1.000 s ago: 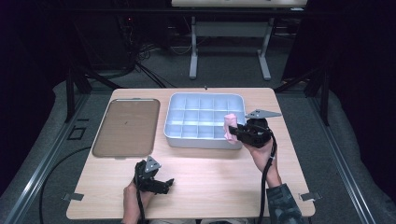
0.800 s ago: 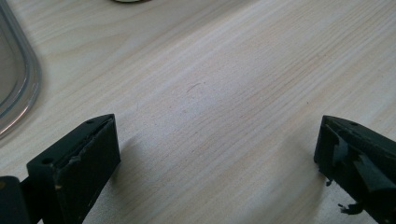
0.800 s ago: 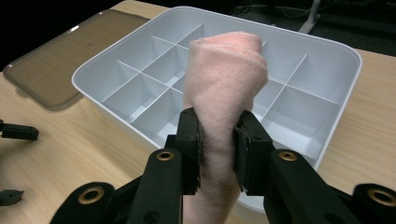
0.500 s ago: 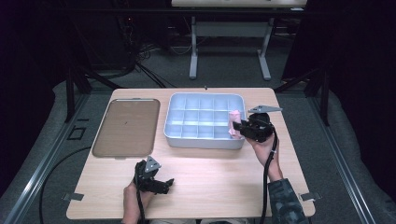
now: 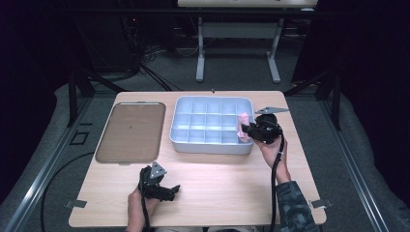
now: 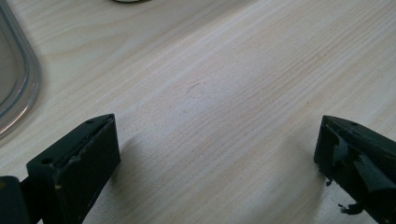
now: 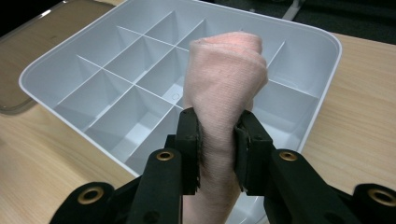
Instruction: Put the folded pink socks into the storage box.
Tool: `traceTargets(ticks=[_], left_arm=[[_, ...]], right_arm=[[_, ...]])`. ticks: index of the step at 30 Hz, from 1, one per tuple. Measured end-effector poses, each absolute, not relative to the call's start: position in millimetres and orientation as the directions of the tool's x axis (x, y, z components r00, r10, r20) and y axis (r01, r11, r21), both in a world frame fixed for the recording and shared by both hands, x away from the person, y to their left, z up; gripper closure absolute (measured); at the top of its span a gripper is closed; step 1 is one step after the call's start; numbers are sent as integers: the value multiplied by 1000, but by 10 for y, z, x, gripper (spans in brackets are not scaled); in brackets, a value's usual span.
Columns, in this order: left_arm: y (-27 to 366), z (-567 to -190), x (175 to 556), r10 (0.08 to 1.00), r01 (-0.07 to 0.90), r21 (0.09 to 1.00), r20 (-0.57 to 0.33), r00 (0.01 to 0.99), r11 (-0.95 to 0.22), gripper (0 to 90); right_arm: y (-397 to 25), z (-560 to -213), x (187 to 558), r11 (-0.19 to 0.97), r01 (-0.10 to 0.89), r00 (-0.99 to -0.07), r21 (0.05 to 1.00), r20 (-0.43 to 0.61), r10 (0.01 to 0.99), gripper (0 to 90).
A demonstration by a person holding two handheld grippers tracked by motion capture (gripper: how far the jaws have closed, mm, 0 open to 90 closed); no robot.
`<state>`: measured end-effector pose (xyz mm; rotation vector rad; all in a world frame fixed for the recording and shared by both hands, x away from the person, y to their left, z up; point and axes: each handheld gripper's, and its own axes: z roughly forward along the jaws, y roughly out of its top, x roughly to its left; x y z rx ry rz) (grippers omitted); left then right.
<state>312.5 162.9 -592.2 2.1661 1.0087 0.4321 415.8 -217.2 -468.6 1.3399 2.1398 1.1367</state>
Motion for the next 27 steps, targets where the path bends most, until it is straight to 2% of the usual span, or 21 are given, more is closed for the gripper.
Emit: traceTargets(ticks=[27], left_arm=[[1628, -5923, 3125, 767, 534, 714, 7, 641, -453, 0]], right_arm=[[-2187, -5006, 4370, 281, 637, -461, 718, 62, 885, 729]])
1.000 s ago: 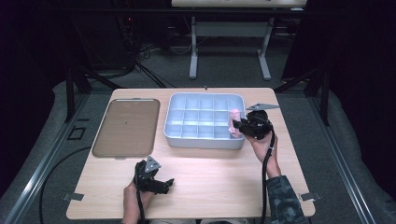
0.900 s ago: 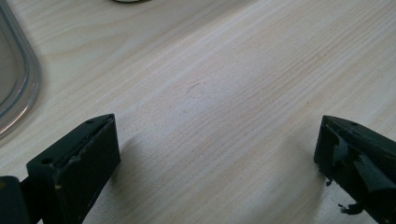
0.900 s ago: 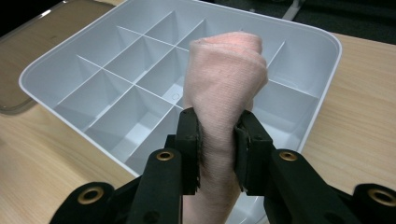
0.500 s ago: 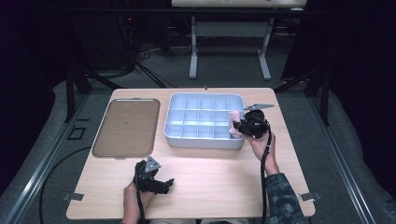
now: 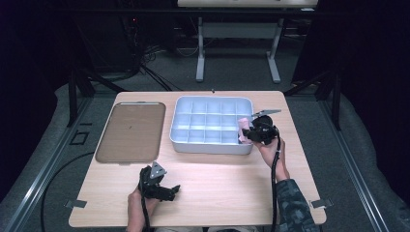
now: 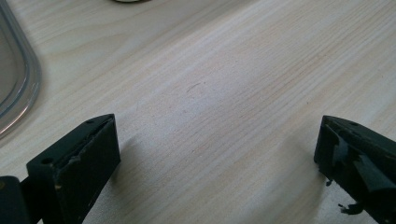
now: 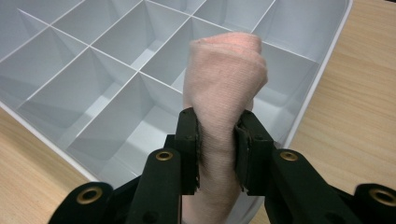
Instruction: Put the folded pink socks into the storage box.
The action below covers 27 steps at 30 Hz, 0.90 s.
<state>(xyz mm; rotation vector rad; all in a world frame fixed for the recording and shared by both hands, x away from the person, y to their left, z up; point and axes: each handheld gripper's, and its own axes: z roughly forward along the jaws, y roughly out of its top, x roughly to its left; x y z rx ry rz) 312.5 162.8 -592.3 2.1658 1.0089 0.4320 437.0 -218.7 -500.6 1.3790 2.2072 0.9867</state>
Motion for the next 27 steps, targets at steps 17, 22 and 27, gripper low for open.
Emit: traceTargets(ticks=[17, 22, 27], left_arm=[[1628, -5923, 3125, 768, 534, 714, 7, 641, -453, 0], [1628, -5923, 3125, 768, 534, 714, 7, 641, -453, 0], [1628, -5923, 3125, 768, 534, 714, 7, 641, -452, 0]], right_arm=[[-2115, -5133, 4398, 367, 664, -478, 651, -7, 878, 718], [-2125, -5153, 4396, 370, 673, -479, 640, -4, 878, 713], [-2133, -5159, 4385, 376, 681, -489, 628, 8, 872, 685]])
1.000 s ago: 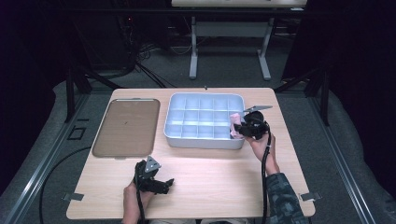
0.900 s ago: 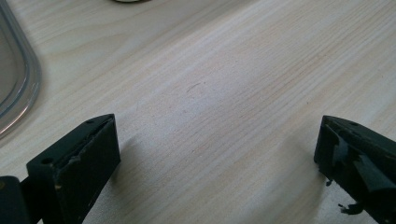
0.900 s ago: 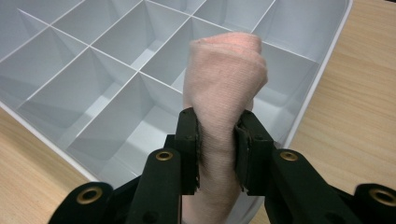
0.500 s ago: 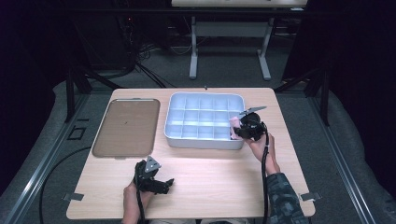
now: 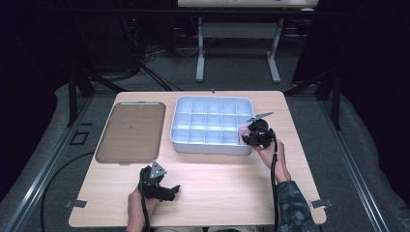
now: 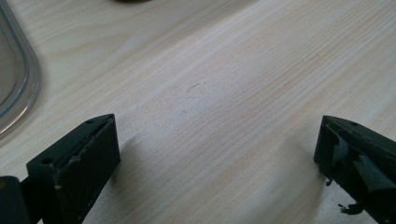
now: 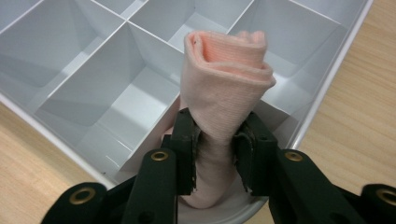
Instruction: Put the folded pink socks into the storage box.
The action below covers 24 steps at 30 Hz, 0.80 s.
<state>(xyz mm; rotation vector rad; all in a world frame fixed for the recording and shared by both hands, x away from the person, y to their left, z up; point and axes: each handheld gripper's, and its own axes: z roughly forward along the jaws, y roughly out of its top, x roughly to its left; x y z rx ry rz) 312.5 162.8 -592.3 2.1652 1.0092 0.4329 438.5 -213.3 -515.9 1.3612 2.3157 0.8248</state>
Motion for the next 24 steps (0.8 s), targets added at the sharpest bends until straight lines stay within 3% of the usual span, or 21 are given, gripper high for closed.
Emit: traceTargets(ticks=[8, 12, 21, 24], left_arm=[[1628, -5923, 3125, 768, 534, 714, 7, 641, -452, 0], [1628, -5923, 3125, 768, 534, 714, 7, 641, -452, 0], [1628, -5923, 3125, 768, 534, 714, 7, 641, -452, 0], [1628, -5923, 3125, 768, 534, 714, 7, 641, -452, 0]], right_arm=[[-2187, -5048, 4275, 330, 653, -493, 681, 52, 869, 524], [-2216, -4948, 4214, 311, 622, -494, 719, 52, 868, 500], [-2114, -4857, 4310, 335, 627, -507, 703, 42, 861, 529], [-2078, -4924, 4346, 346, 647, -503, 680, 39, 864, 604]])
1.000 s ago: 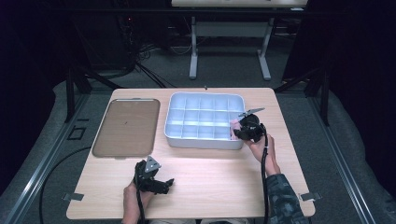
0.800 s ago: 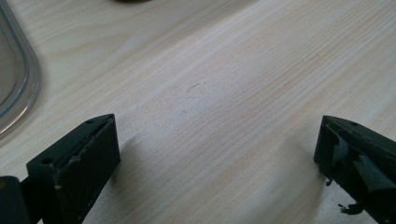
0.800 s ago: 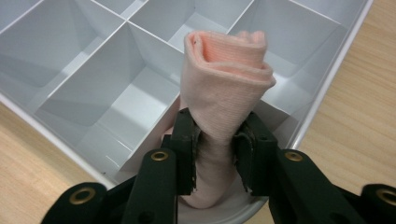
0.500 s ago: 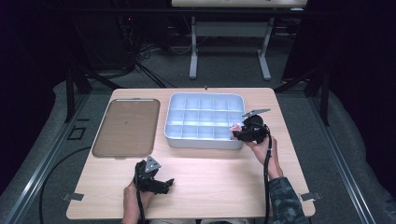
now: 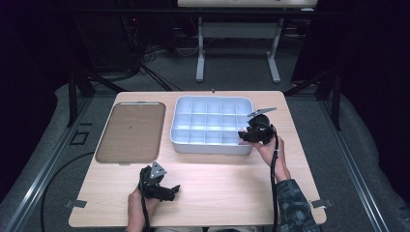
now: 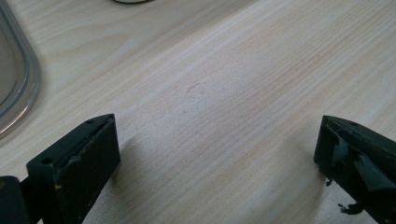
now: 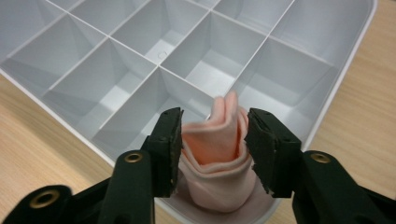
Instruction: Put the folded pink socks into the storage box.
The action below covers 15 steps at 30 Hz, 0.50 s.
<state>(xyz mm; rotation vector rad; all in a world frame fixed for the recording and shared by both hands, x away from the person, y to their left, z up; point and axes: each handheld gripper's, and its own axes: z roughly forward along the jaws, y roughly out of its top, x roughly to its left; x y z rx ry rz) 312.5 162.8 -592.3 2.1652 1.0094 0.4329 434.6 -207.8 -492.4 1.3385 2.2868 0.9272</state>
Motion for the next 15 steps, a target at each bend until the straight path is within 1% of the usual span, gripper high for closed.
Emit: traceTargets(ticks=[3, 4, 6, 9, 12, 14, 15], left_arm=[[1628, -5923, 3125, 768, 534, 714, 7, 641, -452, 0], [1628, -5923, 3125, 768, 534, 714, 7, 641, -453, 0], [1628, -5923, 3125, 768, 534, 714, 7, 641, -452, 0], [1628, -5923, 3125, 768, 534, 714, 7, 641, -453, 0], [1628, -5923, 3125, 768, 534, 714, 7, 641, -452, 0], [1628, -5923, 3125, 768, 534, 714, 7, 641, -452, 0], [1628, -5923, 3125, 768, 534, 714, 7, 641, -452, 0]], right_arm=[[-2069, -4995, 4352, 343, 659, -499, 669, 47, 865, 735], [-2070, -5015, 4353, 341, 666, -499, 663, 56, 865, 766], [-2079, -5035, 4357, 326, 683, -494, 654, 83, 866, 799], [-2089, -5031, 4353, 321, 688, -488, 651, 88, 868, 813], [-2096, -5032, 4348, 323, 690, -491, 648, 90, 867, 808], [-2104, -5024, 4344, 319, 689, -490, 651, 95, 866, 774], [-2112, -5016, 4340, 316, 689, -491, 652, 100, 865, 742]])
